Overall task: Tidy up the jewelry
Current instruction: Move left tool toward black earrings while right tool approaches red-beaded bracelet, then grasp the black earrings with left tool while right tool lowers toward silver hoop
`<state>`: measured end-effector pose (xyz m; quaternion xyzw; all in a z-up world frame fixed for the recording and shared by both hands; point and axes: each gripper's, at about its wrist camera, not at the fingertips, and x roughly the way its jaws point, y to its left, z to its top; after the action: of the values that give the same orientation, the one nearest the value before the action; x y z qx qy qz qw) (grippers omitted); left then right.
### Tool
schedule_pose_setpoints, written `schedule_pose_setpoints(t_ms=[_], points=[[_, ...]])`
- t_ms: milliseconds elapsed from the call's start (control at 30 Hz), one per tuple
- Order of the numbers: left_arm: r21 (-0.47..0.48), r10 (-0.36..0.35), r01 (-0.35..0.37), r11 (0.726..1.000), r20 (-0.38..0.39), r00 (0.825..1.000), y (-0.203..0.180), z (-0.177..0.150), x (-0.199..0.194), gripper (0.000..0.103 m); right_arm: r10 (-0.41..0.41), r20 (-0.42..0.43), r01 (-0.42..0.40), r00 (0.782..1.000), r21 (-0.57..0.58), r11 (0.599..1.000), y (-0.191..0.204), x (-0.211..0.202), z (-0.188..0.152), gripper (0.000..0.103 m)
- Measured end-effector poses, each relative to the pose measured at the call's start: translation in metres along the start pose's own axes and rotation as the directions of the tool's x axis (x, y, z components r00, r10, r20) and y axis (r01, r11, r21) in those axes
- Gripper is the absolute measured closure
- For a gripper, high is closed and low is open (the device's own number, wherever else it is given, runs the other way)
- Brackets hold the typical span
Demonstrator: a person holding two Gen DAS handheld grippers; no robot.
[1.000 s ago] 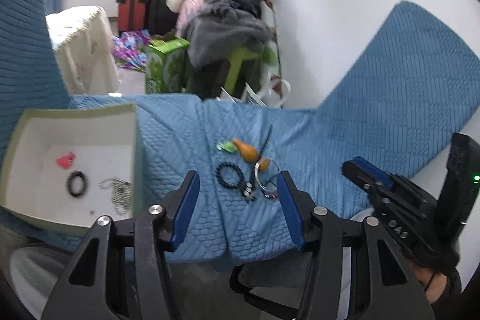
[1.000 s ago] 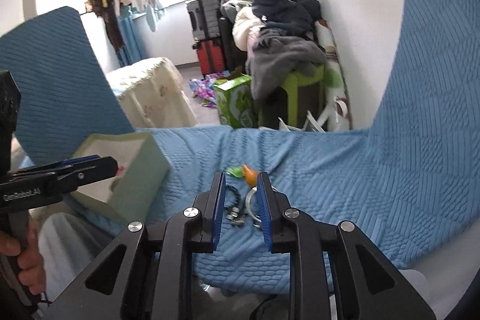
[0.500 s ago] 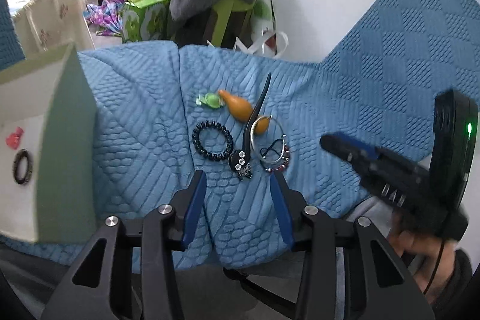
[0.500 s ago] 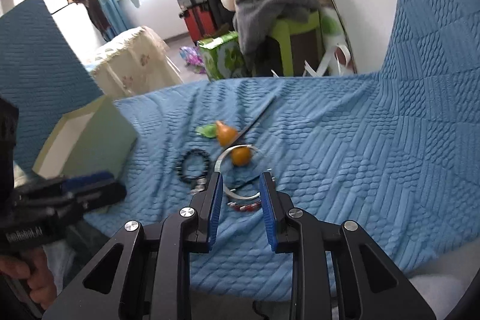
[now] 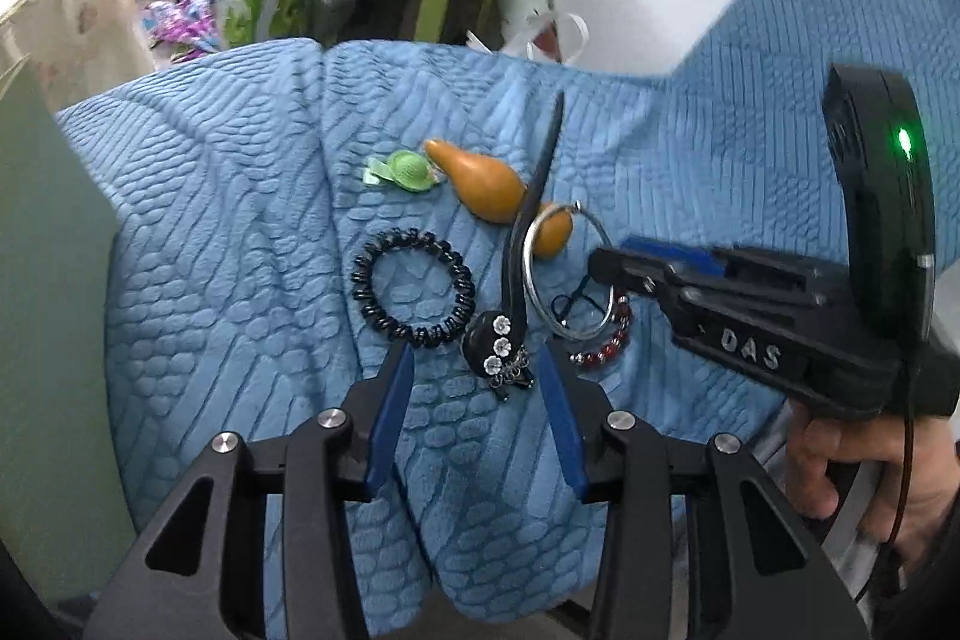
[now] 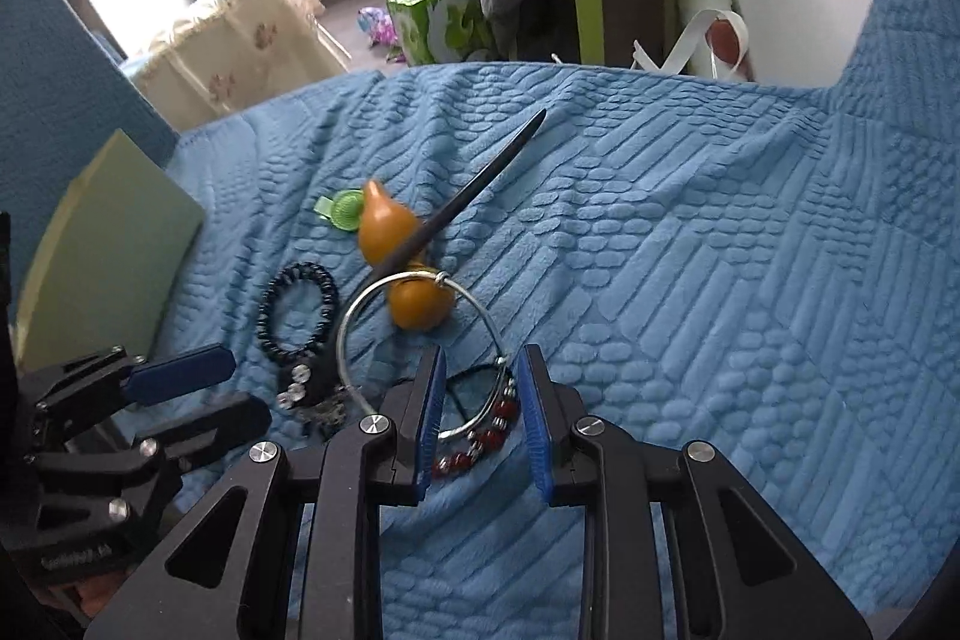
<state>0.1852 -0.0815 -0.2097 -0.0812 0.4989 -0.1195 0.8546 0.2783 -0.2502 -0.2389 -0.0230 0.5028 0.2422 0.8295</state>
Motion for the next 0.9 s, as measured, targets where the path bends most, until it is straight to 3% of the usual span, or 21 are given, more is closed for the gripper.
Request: schedule_pose_setpoints(t_ms=[200, 433, 533, 600, 667, 900], points=[[0.092, 0.032, -0.031, 0.995, -0.008, 0.999, -0.014, 0.003, 0.011, 0.059, -0.009, -0.009, 0.009, 1.0, 0.03, 0.999, -0.006, 0.01, 0.004, 0.082], [0.175, 0.121, -0.12, 0.977, 0.004, 0.993, -0.032, 0.005, 0.02, 0.062, 0.009, -0.005, -0.008, 1.0, 0.034, 0.999, -0.007, 0.012, 0.004, 0.095], [0.184, 0.137, -0.135, 0.974, 0.005, 0.991, -0.034, 0.005, 0.021, 0.077, 0.007, -0.004, -0.007, 1.0, 0.034, 0.999, -0.008, 0.011, 0.003, 0.097], [0.178, 0.134, -0.132, 0.975, 0.002, 0.991, -0.033, 0.005, 0.021, 0.078, 0.01, 0.001, -0.01, 1.0, 0.033, 0.999, -0.007, 0.009, 0.002, 0.097], [0.166, 0.128, -0.129, 0.978, 0.015, 0.992, -0.032, 0.003, 0.016, 0.086, 0.015, 0.005, -0.015, 1.0, 0.029, 0.999, -0.006, 0.006, 0.001, 0.097], [0.118, 0.117, -0.119, 0.986, 0.029, 0.993, -0.026, -0.006, -0.004, 0.086, 0.023, 0.028, -0.023, 0.999, 0.007, 1.0, 0.0, -0.006, -0.006, 0.098]])
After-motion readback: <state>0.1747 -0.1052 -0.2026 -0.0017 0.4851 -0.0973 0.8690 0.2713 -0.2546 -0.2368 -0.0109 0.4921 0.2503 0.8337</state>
